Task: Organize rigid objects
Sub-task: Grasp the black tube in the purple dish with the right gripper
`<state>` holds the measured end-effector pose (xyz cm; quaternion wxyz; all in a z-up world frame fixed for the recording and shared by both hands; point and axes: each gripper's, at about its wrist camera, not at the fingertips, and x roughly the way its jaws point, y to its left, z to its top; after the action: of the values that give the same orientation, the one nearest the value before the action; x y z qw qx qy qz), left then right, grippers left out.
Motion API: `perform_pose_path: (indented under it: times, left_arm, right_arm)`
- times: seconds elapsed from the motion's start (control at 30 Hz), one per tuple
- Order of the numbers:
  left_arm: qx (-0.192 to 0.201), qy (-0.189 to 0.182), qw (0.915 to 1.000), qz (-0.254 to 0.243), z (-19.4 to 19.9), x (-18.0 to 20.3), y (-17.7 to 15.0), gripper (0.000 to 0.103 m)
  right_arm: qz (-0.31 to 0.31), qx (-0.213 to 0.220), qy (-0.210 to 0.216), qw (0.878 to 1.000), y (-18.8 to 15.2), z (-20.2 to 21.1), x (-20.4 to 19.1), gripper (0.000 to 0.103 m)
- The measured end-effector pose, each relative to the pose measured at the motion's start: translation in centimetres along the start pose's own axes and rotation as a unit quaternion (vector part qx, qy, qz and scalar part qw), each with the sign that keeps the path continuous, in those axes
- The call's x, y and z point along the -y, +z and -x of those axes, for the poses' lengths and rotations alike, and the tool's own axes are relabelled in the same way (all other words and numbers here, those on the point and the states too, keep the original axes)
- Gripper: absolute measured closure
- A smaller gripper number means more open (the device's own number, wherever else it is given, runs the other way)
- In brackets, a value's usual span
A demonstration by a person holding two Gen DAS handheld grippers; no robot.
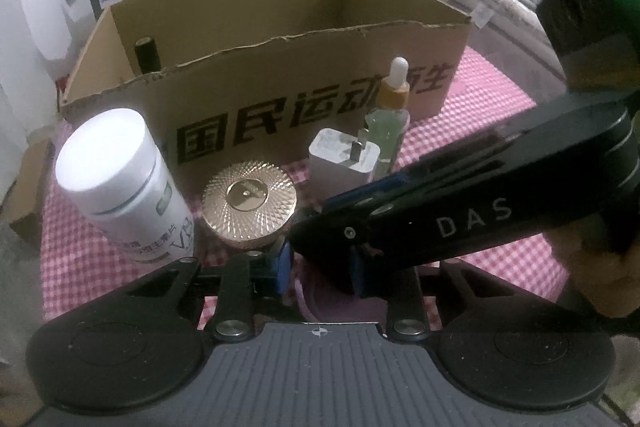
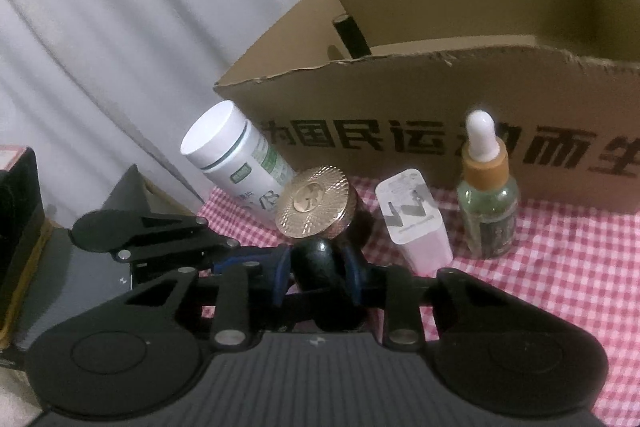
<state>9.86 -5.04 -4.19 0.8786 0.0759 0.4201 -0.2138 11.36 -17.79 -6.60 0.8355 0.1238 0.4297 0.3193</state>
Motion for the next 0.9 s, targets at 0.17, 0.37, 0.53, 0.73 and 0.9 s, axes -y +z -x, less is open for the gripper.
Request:
perform_pose_path:
  times: [0.17,0.37,0.53,0.73,0.9]
  left_arm:
    - [0.019,0.002,0.9997,-0.013,1.3,0.3,-0.6,0.084]
    - [0.018,0.001,0.9997,-0.019,1.3,1.1,-1.2,0.086]
    - [0.013,0.005,0.9992,-0.038,1.1,2.1,-1.8,0.086]
    - [0.011,0.025,0.9981,-0.055,0.5,3.2,-2.1,0.086]
    - [0.01,0.024,0.9984,-0.05,0.8,3.2,-2.2,0.088]
  right_arm:
    - [-0.004,0.007,-0.001,1.0,-0.2,0.9,-0.5,0.078]
    - [-0.008,0.012,-0.01,1.0,-0.9,1.6,-0.9,0.085]
    - [-0.026,0.014,-0.022,0.999,-1.6,1.9,-0.9,0.084]
    - [-0.059,0.022,-0.026,0.998,-2.5,1.8,-0.2,0.081]
    - [-0.077,0.03,-0.025,0.996,-2.8,1.9,-0.1,0.08]
